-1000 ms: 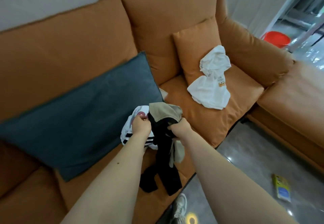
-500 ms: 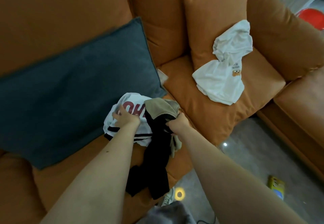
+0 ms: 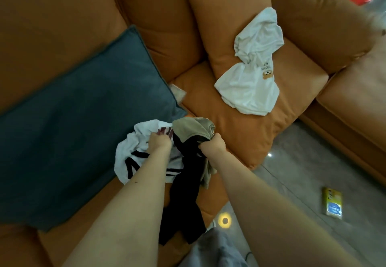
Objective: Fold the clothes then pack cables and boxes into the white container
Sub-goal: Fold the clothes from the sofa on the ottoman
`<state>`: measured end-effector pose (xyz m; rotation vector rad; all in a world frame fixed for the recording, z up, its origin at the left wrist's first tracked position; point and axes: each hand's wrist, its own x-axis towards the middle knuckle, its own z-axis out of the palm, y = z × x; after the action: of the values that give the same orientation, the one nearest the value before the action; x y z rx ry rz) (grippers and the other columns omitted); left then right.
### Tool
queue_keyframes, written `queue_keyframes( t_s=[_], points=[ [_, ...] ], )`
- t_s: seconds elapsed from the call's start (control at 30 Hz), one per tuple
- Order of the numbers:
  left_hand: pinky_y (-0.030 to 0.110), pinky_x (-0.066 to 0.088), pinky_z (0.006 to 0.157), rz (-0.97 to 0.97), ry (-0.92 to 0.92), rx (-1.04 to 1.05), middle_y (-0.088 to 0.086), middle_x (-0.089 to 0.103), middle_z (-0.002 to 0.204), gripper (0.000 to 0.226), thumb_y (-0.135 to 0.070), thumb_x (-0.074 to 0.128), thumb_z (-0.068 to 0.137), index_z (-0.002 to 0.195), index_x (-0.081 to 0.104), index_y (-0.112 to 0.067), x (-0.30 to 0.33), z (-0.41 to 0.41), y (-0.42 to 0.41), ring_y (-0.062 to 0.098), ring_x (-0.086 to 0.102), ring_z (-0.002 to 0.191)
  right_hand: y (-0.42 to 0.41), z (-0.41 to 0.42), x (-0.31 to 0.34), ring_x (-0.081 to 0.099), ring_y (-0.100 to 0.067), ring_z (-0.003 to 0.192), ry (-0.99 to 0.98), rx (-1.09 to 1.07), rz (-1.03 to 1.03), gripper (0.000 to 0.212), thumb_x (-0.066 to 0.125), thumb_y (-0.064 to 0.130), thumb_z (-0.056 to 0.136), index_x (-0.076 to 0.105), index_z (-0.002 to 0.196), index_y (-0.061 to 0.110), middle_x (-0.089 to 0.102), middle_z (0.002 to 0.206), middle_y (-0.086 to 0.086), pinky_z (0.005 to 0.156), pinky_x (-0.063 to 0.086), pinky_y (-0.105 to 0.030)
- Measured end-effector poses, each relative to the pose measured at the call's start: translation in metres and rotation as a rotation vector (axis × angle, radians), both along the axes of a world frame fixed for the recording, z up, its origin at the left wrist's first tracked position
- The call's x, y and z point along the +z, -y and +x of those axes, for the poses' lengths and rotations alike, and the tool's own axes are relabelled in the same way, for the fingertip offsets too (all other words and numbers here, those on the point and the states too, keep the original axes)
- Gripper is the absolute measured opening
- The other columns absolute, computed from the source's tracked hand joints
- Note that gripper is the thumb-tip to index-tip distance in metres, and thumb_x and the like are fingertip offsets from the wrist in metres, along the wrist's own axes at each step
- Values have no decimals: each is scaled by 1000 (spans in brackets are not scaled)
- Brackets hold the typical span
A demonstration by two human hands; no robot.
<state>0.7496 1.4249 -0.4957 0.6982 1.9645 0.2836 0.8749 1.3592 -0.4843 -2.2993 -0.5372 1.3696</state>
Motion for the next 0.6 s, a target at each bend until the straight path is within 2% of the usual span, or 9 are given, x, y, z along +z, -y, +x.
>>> queue_keyframes(
  t_s=[0.07,0.2,0.27,0.33,0.4,0.47,0.53,0.6],
  points=[
    [39,35,105,3,-99,-99,18,54,133,48,-34,31,101,130,52,-1,18,23,-4,35,49,124,0,16,14,56,-30,110,-36,-57,29,40,59,10,84,44,120,4,55,122,-16,92,50,-37],
    [39,37,99,86,-113,-277,21,58,127,56,-39,24,101,123,58,0,55,81,-3,36,51,120,3,57,45,56,-28,101,-40,-148,87,35,55,7,84,45,117,2,55,119,-16,85,50,-35],
    [38,36,99,123,-125,-322,22,59,126,60,-44,24,101,122,58,1,65,109,-2,37,51,120,2,83,60,55,-27,97,-3,-170,106,34,54,6,84,45,117,2,55,118,-16,79,46,-31],
    [37,38,97,185,-116,-350,22,58,127,61,-46,27,99,122,59,1,77,141,-4,37,49,121,1,115,73,55,-28,97,26,-192,126,34,54,7,84,45,116,3,55,115,-15,77,44,-31],
    [34,40,86,244,-82,-367,21,61,123,60,-49,31,98,118,62,-1,86,172,-9,37,53,117,-4,147,86,54,-29,96,44,-197,139,32,53,6,84,45,115,3,54,110,-14,77,44,-32],
    [30,35,77,286,-51,-377,19,64,118,58,-50,35,96,113,64,-3,95,207,-17,36,56,111,-11,185,97,55,-33,105,60,-209,151,34,52,6,84,43,117,2,53,110,-14,82,48,-37],
    [30,36,76,313,-31,-355,17,65,115,55,-51,41,93,110,66,-4,106,245,-26,35,58,108,-17,225,107,55,-33,105,59,-227,177,36,53,6,84,43,118,2,53,116,-16,85,49,-39],
    [30,43,77,345,32,-305,14,68,106,46,-46,48,90,100,67,-5,114,282,-36,33,61,99,-25,263,115,52,-28,96,60,-231,204,36,54,7,84,43,118,2,53,117,-16,79,47,-36]
  ],
)
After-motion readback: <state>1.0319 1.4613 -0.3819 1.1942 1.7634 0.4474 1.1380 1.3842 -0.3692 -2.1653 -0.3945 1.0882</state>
